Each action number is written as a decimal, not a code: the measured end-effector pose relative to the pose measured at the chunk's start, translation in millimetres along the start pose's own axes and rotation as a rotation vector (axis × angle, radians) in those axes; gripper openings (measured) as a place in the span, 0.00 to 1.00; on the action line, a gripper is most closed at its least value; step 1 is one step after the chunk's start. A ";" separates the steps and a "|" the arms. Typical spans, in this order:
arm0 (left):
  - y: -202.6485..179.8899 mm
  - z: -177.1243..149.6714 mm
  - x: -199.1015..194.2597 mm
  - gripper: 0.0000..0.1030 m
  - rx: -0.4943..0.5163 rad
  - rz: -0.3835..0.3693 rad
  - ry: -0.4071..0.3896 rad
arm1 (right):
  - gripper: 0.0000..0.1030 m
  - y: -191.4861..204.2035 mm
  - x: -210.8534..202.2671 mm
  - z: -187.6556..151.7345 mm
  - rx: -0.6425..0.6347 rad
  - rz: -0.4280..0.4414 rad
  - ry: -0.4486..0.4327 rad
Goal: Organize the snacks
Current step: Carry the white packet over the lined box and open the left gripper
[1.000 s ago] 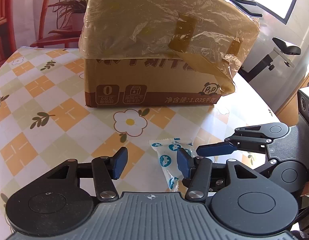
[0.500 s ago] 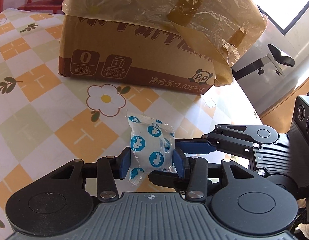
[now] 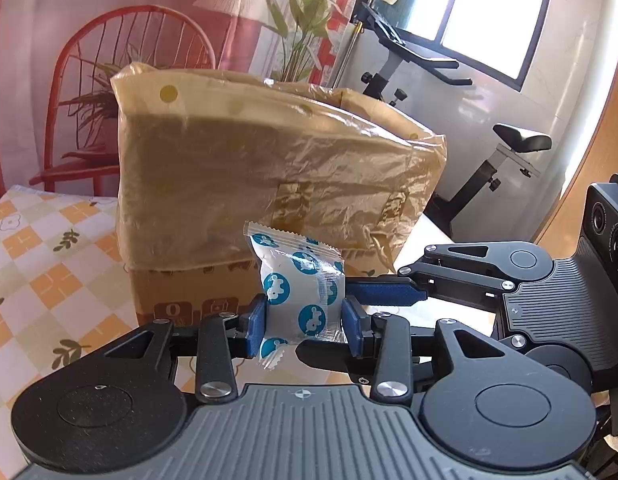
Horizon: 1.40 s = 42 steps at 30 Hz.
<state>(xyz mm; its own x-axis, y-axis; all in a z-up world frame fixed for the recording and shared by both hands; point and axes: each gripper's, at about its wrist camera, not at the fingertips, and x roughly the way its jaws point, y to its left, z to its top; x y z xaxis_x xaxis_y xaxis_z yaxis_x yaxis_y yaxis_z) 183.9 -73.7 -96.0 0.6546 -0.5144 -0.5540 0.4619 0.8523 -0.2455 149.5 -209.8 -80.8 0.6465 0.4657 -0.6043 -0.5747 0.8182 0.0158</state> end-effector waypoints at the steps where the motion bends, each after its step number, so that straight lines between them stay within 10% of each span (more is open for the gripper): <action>1: -3.9 9.9 -4.2 0.41 0.019 0.002 -0.028 | 0.44 -2.0 -5.5 7.8 -0.009 -0.010 -0.024; 12: -20.6 115.4 12.3 0.41 0.118 -0.023 -0.142 | 0.44 -41.8 -31.3 91.9 -0.067 -0.152 -0.199; 26: -30.2 153.6 103.4 0.42 0.088 -0.003 -0.066 | 0.44 -117.6 8.6 102.0 0.055 -0.289 -0.099; 29: -24.5 152.3 105.9 0.56 0.062 0.003 -0.055 | 0.46 -124.2 13.0 96.2 0.113 -0.331 -0.064; 42: -3.0 161.4 29.3 0.86 0.087 0.234 -0.162 | 0.90 -121.2 -17.4 104.3 0.193 -0.356 -0.108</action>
<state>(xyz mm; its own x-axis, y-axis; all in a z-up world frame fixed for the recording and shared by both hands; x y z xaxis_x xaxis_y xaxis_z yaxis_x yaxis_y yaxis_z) 298.3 -106.7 16.9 0.8330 -0.3194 -0.4517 0.3323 0.9417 -0.0531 260.1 -281.9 10.9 0.8429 0.1663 -0.5118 -0.2075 0.9779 -0.0240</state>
